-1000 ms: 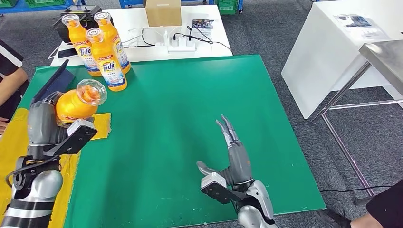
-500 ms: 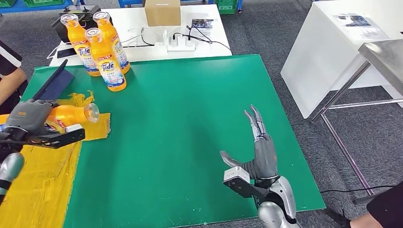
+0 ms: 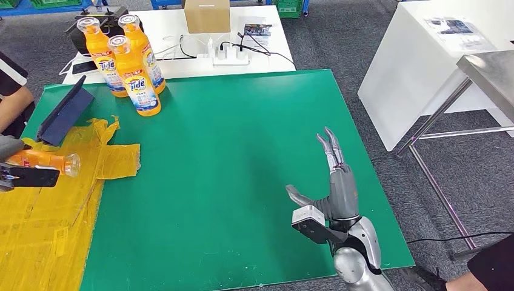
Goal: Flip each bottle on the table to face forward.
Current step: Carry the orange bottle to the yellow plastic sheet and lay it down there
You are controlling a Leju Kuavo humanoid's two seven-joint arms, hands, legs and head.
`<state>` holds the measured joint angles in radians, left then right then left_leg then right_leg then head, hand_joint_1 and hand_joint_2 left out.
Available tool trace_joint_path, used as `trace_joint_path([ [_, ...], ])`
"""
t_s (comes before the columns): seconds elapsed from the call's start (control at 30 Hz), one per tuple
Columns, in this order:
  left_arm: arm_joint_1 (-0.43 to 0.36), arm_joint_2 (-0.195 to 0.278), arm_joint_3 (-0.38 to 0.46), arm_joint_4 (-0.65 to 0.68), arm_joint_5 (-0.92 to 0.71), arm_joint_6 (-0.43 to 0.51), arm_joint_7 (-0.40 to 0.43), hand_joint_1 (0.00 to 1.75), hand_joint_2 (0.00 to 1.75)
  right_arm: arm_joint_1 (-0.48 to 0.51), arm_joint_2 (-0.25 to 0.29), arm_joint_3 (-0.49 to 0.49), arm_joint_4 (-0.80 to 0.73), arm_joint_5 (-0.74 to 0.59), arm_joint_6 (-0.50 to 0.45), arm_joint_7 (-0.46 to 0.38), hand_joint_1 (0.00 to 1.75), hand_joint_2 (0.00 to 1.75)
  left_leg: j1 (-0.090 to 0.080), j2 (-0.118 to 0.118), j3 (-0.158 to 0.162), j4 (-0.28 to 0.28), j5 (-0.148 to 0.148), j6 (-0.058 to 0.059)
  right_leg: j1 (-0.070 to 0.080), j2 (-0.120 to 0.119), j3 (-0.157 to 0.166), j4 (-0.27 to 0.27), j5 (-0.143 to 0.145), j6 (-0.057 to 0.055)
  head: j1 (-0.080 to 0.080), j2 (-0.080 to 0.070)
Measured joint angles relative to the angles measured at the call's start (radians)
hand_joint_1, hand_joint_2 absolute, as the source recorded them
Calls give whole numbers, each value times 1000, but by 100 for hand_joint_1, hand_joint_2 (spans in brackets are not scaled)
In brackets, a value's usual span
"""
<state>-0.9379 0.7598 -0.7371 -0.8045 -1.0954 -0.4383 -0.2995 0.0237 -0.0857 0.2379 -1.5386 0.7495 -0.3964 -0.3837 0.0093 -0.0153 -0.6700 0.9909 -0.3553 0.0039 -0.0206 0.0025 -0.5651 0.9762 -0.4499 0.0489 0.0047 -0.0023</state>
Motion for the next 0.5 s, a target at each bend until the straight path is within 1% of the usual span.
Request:
trace_joint_path([
  [0.13, -18, 12, -46, 15, 35, -14, -3, 175, 175, -11, -2, 1, 13, -7, 0, 0, 0, 175, 0, 0, 0, 0, 0, 0, 0, 0, 0, 0, 0, 0, 0, 0],
  [0.3, -29, 20, -78, 26, 53, -22, -4, 175, 175, -17, -2, 5, 26, -10, 0, -1, 0, 175, 0, -1, 0, 0, 0, 0, 0, 0, 1, 0, 0, 0, 0, 0],
  [0.4, -33, 24, -104, 27, 125, -53, 7, 175, 175, -28, -2, 8, 37, -23, 0, -5, 0, 175, 0, -1, 0, 0, 0, 0, 0, 0, 1, 0, 0, 0, 0, 0],
  [0.5, -33, 24, -131, 27, 234, -85, 16, 175, 175, -47, -1, 11, 52, -34, 0, -9, 0, 175, 0, -1, 0, 0, 0, 0, 0, 0, 1, 0, 0, 0, 0, 0],
])
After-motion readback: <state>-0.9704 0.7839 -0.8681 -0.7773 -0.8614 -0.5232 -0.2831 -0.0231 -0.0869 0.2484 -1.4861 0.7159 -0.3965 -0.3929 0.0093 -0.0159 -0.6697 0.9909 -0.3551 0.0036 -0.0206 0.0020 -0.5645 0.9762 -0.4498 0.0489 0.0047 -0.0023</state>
